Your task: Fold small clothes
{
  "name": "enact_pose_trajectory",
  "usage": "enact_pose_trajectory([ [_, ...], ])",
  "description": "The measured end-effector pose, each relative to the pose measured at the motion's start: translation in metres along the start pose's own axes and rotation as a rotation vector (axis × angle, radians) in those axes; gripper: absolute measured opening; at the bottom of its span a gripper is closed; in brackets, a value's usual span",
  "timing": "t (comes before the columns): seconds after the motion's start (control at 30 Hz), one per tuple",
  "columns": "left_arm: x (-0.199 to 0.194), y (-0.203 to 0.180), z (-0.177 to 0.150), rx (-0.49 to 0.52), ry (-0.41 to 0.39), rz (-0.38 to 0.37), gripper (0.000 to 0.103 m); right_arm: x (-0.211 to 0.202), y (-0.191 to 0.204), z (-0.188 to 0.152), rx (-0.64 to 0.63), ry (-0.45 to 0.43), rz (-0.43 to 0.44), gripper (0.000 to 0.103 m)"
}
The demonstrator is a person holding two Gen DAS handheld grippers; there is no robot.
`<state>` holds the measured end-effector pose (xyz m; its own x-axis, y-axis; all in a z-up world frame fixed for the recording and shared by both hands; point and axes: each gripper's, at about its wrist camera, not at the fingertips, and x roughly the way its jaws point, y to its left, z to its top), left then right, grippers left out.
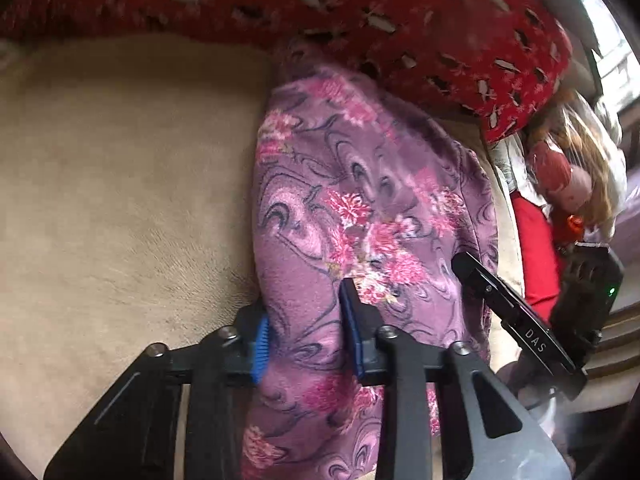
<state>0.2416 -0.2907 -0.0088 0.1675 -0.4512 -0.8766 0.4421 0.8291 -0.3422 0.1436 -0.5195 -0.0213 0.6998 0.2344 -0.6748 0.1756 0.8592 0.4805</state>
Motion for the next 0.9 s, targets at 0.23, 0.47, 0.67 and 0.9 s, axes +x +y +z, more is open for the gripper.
enact_pose_trajectory([
  [0.23,-0.041,-0.015,-0.017,0.062,-0.076,0.056,0.025,-0.025,0.026,-0.004,-0.027,-0.044,-0.055,0.025],
  [0.47,-0.083,-0.009,-0.038,0.043,-0.097,0.066,0.025,-0.054,0.064,-0.02,-0.045,-0.061,-0.049,0.025],
  [0.67,-0.125,0.007,-0.066,0.045,-0.143,0.113,0.025,-0.069,0.106,-0.044,-0.058,-0.065,-0.007,0.025],
  [0.9,-0.163,0.038,-0.092,0.012,-0.171,0.153,0.025,-0.068,0.155,-0.066,-0.083,-0.048,0.04,0.025],
])
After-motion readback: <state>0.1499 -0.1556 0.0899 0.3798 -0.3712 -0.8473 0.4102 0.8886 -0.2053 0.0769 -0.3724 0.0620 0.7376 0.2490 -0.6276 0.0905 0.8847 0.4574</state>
